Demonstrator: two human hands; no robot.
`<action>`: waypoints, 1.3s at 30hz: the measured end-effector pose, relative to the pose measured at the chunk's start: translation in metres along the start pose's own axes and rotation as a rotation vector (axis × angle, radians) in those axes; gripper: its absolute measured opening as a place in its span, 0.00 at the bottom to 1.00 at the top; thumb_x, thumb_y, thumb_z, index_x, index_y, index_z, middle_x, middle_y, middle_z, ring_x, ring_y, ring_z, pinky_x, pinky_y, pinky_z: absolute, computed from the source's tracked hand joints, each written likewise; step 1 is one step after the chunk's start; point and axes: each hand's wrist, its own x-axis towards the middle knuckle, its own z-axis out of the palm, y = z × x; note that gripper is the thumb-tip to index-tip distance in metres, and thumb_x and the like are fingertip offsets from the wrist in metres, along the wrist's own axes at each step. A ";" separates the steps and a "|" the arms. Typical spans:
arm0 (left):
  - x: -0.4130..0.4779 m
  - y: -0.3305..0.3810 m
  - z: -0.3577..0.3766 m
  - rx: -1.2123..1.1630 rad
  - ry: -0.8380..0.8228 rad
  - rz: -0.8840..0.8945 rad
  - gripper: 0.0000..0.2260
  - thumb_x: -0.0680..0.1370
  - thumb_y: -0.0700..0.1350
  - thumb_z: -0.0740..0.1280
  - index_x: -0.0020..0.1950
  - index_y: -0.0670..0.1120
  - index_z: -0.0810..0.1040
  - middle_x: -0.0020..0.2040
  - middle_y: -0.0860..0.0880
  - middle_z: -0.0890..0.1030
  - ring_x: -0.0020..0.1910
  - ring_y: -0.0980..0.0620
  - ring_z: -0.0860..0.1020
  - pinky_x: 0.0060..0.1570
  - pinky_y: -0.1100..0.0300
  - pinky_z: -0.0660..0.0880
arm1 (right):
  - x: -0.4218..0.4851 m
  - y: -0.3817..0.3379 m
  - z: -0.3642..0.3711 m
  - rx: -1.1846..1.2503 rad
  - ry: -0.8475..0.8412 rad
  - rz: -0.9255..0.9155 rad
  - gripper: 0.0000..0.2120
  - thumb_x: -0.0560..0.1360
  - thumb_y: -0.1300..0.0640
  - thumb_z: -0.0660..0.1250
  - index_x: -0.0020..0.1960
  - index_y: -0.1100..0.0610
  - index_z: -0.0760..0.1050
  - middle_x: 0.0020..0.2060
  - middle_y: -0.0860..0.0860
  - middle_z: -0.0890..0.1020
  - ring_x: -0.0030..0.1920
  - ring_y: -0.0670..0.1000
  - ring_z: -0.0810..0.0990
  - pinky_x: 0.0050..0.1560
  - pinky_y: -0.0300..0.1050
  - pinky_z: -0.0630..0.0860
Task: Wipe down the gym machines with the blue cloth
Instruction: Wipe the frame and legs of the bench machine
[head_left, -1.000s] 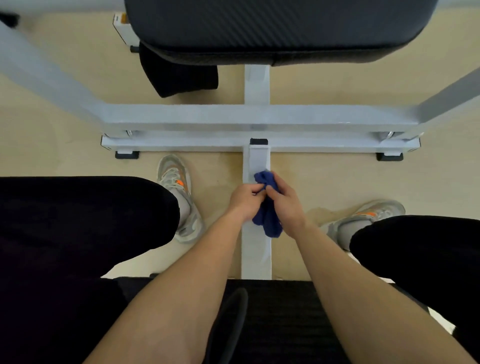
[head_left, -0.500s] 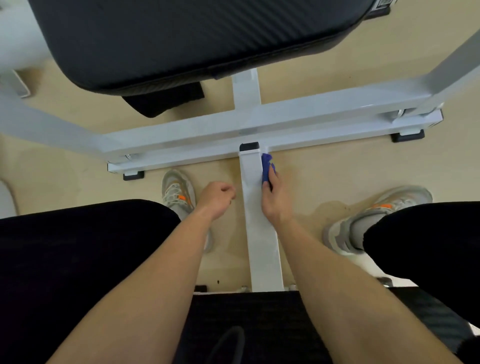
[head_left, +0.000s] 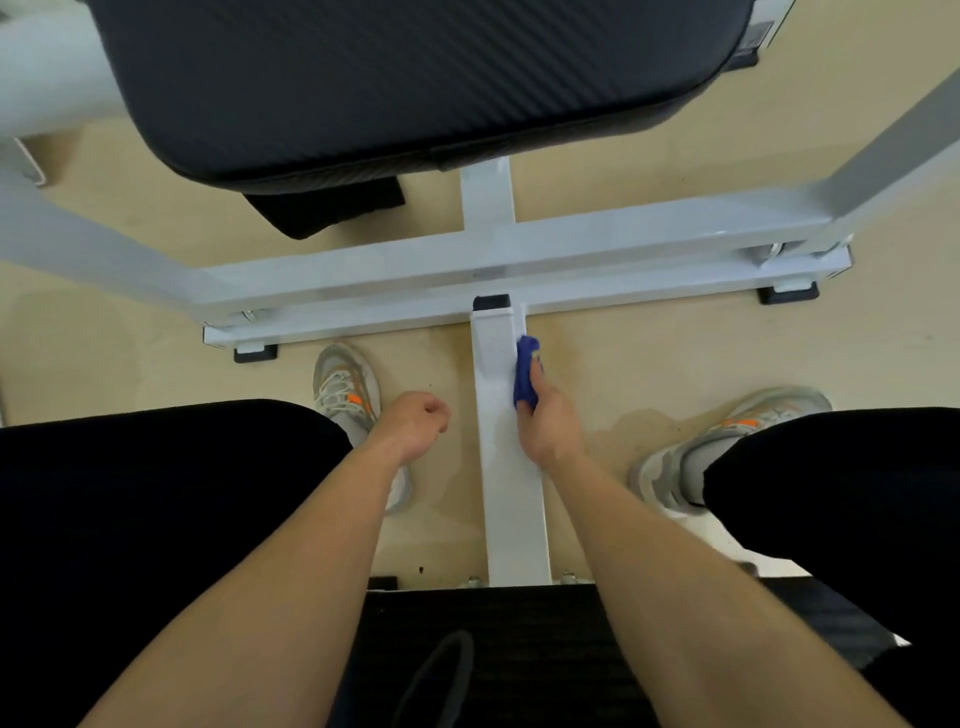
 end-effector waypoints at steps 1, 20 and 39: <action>-0.003 0.003 -0.001 0.030 0.009 0.018 0.09 0.81 0.45 0.62 0.52 0.44 0.82 0.51 0.45 0.83 0.51 0.45 0.81 0.56 0.52 0.77 | -0.011 0.004 0.001 -0.096 -0.032 0.029 0.34 0.79 0.63 0.58 0.81 0.47 0.51 0.59 0.51 0.75 0.49 0.51 0.73 0.50 0.41 0.67; -0.196 0.103 -0.079 0.563 0.221 0.403 0.09 0.80 0.51 0.61 0.48 0.51 0.80 0.45 0.51 0.81 0.44 0.51 0.78 0.51 0.52 0.77 | -0.206 -0.164 -0.179 -0.573 -0.080 -0.126 0.35 0.75 0.70 0.63 0.76 0.45 0.64 0.58 0.48 0.80 0.44 0.48 0.75 0.41 0.42 0.74; -0.307 0.234 -0.190 0.695 0.484 0.716 0.10 0.81 0.52 0.61 0.57 0.53 0.79 0.52 0.53 0.80 0.48 0.51 0.79 0.52 0.51 0.78 | -0.277 -0.294 -0.319 -0.404 0.389 -0.473 0.12 0.76 0.60 0.58 0.53 0.49 0.77 0.39 0.56 0.82 0.32 0.59 0.77 0.33 0.50 0.75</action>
